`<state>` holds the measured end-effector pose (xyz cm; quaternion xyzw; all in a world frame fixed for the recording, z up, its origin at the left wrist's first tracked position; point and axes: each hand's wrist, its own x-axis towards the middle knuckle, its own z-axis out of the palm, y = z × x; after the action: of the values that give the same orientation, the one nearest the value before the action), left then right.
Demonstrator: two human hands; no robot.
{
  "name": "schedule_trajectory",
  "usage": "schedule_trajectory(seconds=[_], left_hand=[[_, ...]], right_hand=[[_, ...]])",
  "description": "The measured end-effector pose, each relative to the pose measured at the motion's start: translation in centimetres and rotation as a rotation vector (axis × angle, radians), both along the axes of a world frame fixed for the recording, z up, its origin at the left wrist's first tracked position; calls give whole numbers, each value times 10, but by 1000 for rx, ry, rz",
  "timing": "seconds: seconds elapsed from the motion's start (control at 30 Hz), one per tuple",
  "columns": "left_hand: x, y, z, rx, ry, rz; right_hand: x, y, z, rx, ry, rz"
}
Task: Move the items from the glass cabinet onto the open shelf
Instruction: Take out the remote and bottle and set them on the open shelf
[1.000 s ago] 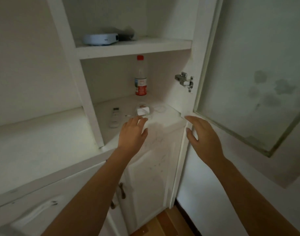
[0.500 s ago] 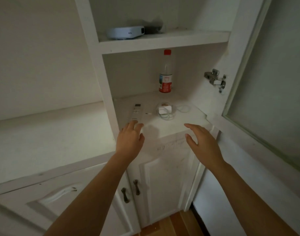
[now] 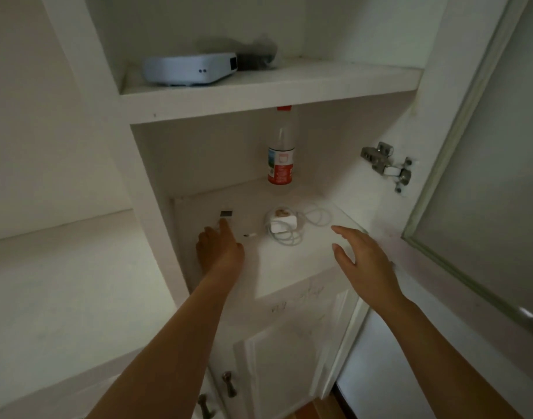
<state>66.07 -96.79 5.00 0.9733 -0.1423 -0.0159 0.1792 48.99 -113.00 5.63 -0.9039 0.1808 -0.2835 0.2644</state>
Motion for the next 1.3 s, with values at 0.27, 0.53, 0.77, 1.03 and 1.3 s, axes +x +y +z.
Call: schedule_trajectory(seconds=[0.27,0.53,0.77,1.03,1.3], left_hand=[[18,-12,-6,-49,-94,85],[16,-8,6,-249,-152,159],[15,-9,3,-345,-125,164],[19,-10,-10,-449,-109,171],[23,-12,-16,-474,-152,114]], right_hand=[[28,-13,-5,1,28,10],[75,-20,21,-18,-67,68],[136,-32,43,115,-97,67],[198,-47,49,412,-59,39],[235,-59,36,566,-91,43]])
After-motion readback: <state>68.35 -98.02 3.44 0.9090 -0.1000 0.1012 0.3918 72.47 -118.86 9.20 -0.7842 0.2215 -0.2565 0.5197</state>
